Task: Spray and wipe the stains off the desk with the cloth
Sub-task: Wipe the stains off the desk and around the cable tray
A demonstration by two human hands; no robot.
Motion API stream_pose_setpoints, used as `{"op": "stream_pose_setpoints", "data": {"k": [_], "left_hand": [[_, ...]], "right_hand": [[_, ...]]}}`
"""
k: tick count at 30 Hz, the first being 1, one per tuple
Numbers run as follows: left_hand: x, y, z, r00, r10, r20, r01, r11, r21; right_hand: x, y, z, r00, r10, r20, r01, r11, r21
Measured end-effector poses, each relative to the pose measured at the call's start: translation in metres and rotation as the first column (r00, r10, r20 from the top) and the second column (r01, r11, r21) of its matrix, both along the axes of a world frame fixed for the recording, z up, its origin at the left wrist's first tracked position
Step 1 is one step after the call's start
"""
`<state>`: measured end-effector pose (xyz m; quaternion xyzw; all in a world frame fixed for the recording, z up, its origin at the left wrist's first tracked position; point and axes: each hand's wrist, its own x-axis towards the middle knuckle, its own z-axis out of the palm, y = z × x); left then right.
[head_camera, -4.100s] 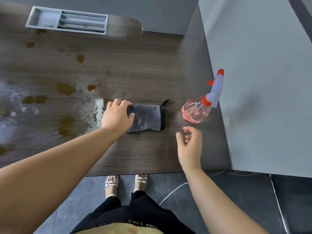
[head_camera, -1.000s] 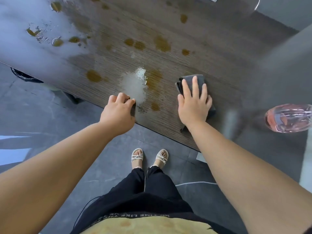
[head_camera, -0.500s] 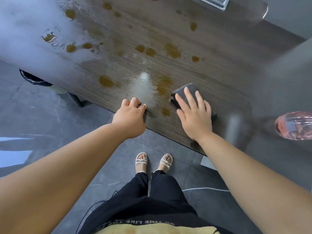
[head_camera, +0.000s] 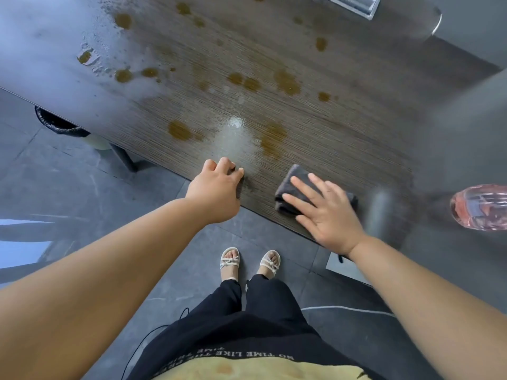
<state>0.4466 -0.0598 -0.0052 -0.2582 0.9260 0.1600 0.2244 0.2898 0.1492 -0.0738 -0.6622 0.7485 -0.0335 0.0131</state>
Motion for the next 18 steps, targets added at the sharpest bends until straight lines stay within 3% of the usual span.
{"op": "stream_pose_setpoints", "data": {"k": [2,4,6,8,10,12,13,15,18], "left_hand": [[0.0,-0.001,0.0,1.0,-0.012,0.017,0.012,1.0,0.015],[-0.001,-0.003,0.002,0.999,-0.032,0.036,0.03,0.999,0.037],[-0.002,-0.008,0.002,0.997,-0.059,0.046,0.056,0.997,0.057],[0.0,-0.011,0.001,0.997,-0.063,0.046,0.059,0.995,0.074],[0.002,-0.013,0.001,0.997,-0.067,0.039,0.063,0.995,0.076],[0.003,-0.014,0.0,0.996,-0.078,0.033,0.075,0.994,0.082],[0.004,-0.014,0.0,0.996,-0.082,0.03,0.079,0.994,0.077],[0.004,-0.014,-0.001,0.996,-0.087,0.026,0.085,0.994,0.063],[0.003,-0.013,-0.002,0.996,-0.084,0.02,0.083,0.995,0.053]], "right_hand": [[-0.02,0.003,-0.001,0.988,-0.152,-0.039,0.152,0.988,-0.007],[-0.016,-0.02,0.002,0.876,-0.482,-0.025,0.482,0.876,-0.026],[0.015,-0.056,0.003,0.772,-0.635,0.032,0.636,0.77,-0.056],[0.046,-0.068,0.001,0.873,-0.487,0.025,0.487,0.871,-0.068],[0.048,-0.046,-0.001,0.987,-0.158,-0.011,0.158,0.987,-0.044],[0.023,-0.014,0.0,0.999,0.046,0.0,-0.046,0.999,-0.015],[0.008,-0.003,0.0,0.998,0.049,-0.027,-0.049,0.999,-0.008],[-0.014,0.002,0.0,0.987,-0.154,-0.052,0.154,0.988,-0.004],[0.008,-0.034,0.004,0.81,-0.586,-0.004,0.585,0.809,-0.05]]}}
